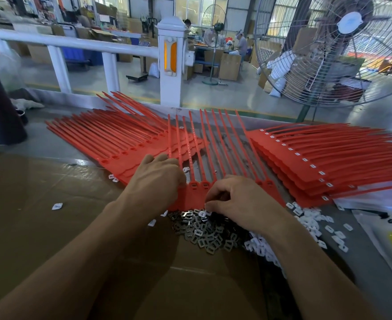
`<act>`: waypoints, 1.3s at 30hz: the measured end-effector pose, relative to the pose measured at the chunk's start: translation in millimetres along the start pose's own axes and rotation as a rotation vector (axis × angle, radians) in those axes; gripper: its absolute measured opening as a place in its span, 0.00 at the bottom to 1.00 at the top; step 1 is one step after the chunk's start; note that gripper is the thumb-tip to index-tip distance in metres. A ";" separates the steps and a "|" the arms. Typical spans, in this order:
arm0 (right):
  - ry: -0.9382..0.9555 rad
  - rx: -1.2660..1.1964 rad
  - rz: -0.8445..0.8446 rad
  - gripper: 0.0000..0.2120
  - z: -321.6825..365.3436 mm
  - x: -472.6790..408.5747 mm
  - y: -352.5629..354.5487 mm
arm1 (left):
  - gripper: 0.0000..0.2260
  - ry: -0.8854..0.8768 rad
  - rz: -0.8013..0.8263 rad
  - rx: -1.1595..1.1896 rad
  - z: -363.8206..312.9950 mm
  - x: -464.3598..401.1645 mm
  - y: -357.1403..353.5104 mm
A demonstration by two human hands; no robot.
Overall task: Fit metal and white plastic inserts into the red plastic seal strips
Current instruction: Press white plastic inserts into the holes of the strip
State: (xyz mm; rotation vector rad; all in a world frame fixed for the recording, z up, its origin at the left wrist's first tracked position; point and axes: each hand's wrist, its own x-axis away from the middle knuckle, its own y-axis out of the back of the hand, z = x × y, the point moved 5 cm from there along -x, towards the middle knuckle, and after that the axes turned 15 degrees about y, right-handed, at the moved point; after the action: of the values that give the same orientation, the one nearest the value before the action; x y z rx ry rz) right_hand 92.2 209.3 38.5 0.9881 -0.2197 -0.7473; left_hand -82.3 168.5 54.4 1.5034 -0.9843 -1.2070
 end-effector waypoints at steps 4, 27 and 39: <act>0.026 0.049 -0.028 0.03 2.1 -0.2 -0.6 | 0.12 0.031 -0.028 0.077 0.9 -0.1 -3.8; -0.151 -0.526 -0.289 0.12 -3.3 0.9 -0.3 | 0.03 -0.157 -0.150 0.665 -19.8 5.5 2.5; -0.015 -0.473 -0.382 0.11 4.7 0.1 4.6 | 0.02 -0.088 -0.199 0.762 -14.6 4.2 5.5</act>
State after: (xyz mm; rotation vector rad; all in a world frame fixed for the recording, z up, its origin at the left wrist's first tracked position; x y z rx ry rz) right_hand 92.1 207.5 44.9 0.5752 0.1367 -1.0949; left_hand -67.3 165.8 59.9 2.1888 -1.4836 -1.0888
